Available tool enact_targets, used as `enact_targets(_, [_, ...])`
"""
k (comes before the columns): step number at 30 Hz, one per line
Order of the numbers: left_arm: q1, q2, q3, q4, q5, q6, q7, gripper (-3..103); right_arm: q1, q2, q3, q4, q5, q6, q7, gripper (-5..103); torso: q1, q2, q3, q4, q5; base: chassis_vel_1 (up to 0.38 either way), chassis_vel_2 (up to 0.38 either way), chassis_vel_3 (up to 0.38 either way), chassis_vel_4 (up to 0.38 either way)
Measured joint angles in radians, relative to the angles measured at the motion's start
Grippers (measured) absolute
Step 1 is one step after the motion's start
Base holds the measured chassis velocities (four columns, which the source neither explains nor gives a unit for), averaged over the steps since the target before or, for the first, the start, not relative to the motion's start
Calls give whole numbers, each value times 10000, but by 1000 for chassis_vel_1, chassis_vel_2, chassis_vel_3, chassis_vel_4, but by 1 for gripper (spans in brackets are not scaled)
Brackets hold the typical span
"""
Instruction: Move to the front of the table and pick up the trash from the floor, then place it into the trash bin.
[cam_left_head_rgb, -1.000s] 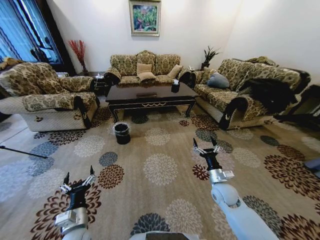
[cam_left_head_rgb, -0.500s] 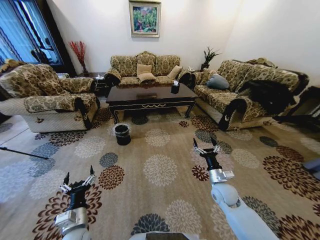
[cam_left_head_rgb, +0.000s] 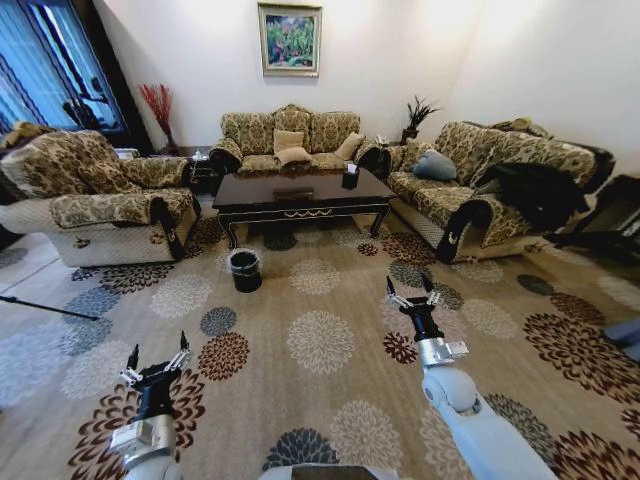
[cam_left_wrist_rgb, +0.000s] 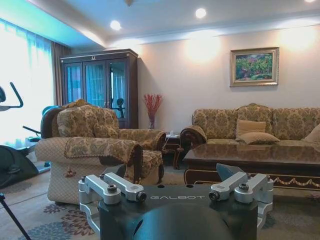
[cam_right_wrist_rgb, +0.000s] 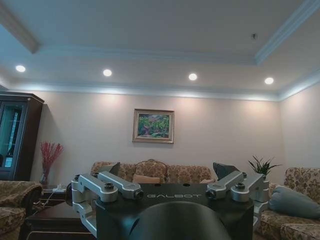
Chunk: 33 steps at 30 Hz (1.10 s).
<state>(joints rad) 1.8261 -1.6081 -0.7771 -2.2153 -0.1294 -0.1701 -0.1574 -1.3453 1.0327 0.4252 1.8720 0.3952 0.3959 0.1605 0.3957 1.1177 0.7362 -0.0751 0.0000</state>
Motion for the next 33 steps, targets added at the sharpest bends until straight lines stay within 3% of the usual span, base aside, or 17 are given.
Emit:
enact_targets(8, [-1,0,0,0,0,0,0,100,0,0,0,0,0,0,0,100,100,222,122,-1,0,0,0,0,0])
enact_targets(33, [0,0,0,0,0,0,0,100,0,0,0,0,0,0,0,100,722,1588,861,-1,0,0,0,0,0])
